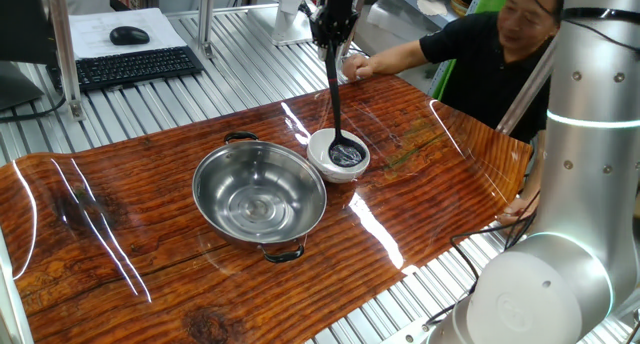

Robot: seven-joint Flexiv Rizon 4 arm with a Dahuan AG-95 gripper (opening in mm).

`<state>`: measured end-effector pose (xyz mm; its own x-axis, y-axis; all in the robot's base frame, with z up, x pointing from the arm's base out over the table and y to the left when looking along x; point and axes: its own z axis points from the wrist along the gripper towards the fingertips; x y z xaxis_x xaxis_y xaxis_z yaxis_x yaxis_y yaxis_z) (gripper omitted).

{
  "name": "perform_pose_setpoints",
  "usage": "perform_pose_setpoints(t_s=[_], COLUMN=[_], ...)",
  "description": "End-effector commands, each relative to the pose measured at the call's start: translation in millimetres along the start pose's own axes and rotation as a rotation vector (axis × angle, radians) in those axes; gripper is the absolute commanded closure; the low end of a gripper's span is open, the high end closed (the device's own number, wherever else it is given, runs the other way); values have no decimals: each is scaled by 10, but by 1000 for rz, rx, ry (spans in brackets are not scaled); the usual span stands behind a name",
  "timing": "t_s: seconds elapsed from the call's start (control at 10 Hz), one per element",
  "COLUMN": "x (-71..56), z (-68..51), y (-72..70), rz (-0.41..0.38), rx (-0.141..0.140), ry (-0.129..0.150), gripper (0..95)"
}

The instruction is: Scoop water with a large spoon from one bowl to another

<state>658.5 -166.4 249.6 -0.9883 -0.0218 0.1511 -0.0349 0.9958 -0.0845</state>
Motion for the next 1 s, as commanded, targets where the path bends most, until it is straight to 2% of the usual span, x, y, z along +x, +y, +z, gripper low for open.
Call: perform_pose_setpoints(t_s=[0.1,0.2,0.3,0.7,1.0], x=[13,10,8,-6,-14], z=[11,18,19,17,10], y=[16,25,34,111,181], rz=[14,17,31,82,94], rx=[65,71,97,114,158], ry=[0,-1,-2,2,1], gripper=[950,950,950,950,950])
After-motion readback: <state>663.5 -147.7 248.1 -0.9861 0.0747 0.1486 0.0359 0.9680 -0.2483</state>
